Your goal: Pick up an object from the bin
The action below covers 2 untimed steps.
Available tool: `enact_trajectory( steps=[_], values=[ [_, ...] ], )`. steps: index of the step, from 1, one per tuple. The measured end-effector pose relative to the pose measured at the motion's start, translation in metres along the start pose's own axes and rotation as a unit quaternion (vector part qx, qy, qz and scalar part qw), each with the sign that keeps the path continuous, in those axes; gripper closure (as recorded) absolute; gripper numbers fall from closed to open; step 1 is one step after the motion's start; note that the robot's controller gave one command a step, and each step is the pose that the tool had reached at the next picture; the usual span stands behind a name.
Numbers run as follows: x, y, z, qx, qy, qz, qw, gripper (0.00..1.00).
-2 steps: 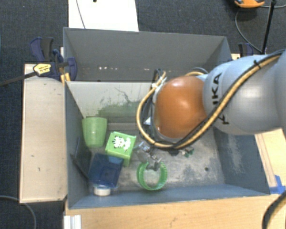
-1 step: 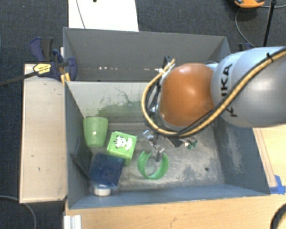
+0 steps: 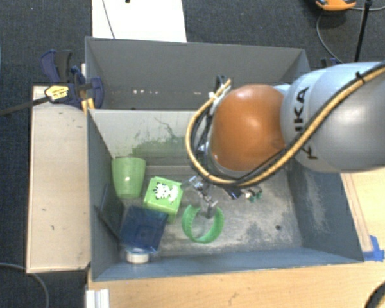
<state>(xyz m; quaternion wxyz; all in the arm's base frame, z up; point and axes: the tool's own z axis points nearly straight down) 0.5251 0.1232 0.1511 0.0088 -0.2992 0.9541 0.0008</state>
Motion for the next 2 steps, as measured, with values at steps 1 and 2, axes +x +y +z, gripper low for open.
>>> enact_trajectory(
  steps=[1, 2],
  values=[
    [0.0, 0.014, -0.045, -0.002, 0.0033, -0.074, 0.9972, 1.0],
    [-0.004, 0.016, -0.078, 0.001, -0.0034, -0.069, 0.9976, 1.0]
  ],
)
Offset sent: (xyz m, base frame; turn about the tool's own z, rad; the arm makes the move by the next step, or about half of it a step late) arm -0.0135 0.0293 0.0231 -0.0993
